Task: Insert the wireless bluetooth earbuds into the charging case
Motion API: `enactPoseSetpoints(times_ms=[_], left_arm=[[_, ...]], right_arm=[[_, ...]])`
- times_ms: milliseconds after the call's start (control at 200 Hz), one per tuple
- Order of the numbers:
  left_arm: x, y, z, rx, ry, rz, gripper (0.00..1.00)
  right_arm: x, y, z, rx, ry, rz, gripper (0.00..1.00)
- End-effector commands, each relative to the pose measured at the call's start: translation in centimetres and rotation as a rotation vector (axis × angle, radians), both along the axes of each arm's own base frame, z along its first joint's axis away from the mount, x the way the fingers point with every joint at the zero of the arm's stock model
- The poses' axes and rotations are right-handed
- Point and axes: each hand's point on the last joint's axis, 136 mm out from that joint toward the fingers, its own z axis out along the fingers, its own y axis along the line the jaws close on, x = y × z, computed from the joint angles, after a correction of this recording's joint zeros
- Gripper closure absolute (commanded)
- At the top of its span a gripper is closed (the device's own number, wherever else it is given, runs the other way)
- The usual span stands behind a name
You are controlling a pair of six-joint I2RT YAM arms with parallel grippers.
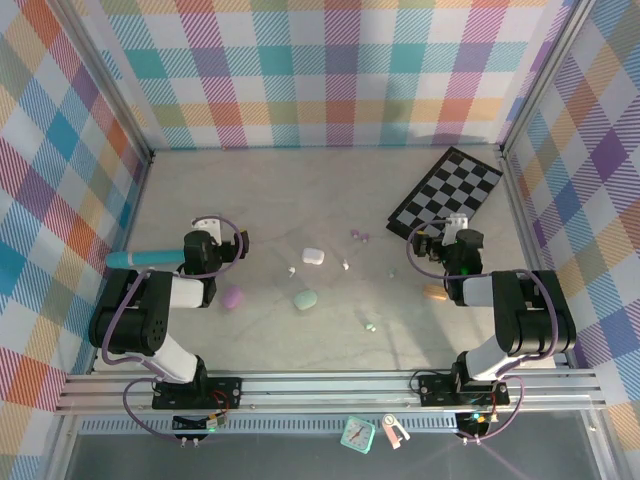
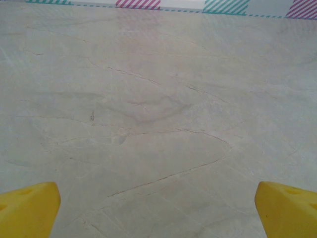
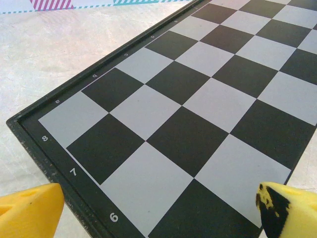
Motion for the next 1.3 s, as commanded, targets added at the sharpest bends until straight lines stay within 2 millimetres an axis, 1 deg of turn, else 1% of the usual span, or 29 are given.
enactPoseSetpoints(times_ms=[0, 565, 705, 730, 800, 890, 955, 970, 1050, 1080, 1155, 1230, 1295], left_arm=[[0.1, 0.1, 0.0, -0.006, -0.001, 0.004, 0.0], [0.1, 0.1, 0.0, -0.006, -0.001, 0.004, 0.0], [-0.1, 0.3, 0.0, 0.004, -0.004, 0.022, 0.0], [-0.1, 0.5, 0.1, 0.016, -0.012, 0.04, 0.0], [-0.3, 0.1, 0.9, 0.05, -0.035, 0.045, 0.0], [-0.8, -0.8, 2.2, 0.103, -0.051, 0.038, 0.0], [-1.3, -1.8, 3.8, 0.147, -0.067, 0.018, 0.0], [-1.4, -2.0, 4.1, 0.158, -0.071, 0.011, 0.0], [-2.0, -4.0, 6.3, 0.218, -0.079, -0.038, 0.0], [-2.2, -5.1, 7.2, 0.226, -0.089, -0.066, 0.0], [-2.9, -8.0, 8.7, 0.248, -0.093, -0.151, 0.0], [-4.0, -11.1, 9.6, 0.249, -0.092, -0.257, 0.0], [-5.3, -13.9, 9.8, 0.247, -0.059, -0.367, 0.0]], right_arm=[[0.8, -0.1, 1.6, 0.009, -0.059, -0.009, 0.01], [0.8, -0.2, 1.6, 0.009, -0.059, -0.011, 0.01], [0.7, 0.1, 1.6, 0.011, -0.058, 0.008, 0.01], [0.8, 0.4, 1.6, 0.011, -0.056, 0.024, 0.01], [0.7, 1.4, 2.0, 0.01, -0.051, 0.09, 0.01], [0.4, 1.8, 3.6, 0.004, -0.063, 0.11, 0.01], [-0.1, 2.4, 5.0, 0.001, -0.075, 0.146, 0.01], [-0.4, 2.5, 5.0, 0.002, -0.063, 0.155, 0.01], [-1.1, 3.6, 6.2, 0.004, -0.059, 0.207, 0.01], [-1.3, 3.9, 6.7, 0.004, -0.065, 0.222, 0.01], [-2.0, 5.3, 7.9, 0.001, -0.065, 0.285, 0.01], [-3.0, 7.0, 9.0, -0.036, -0.068, 0.371, 0.01], [-3.9, 8.6, 10.0, -0.059, -0.071, 0.446, 0.01]])
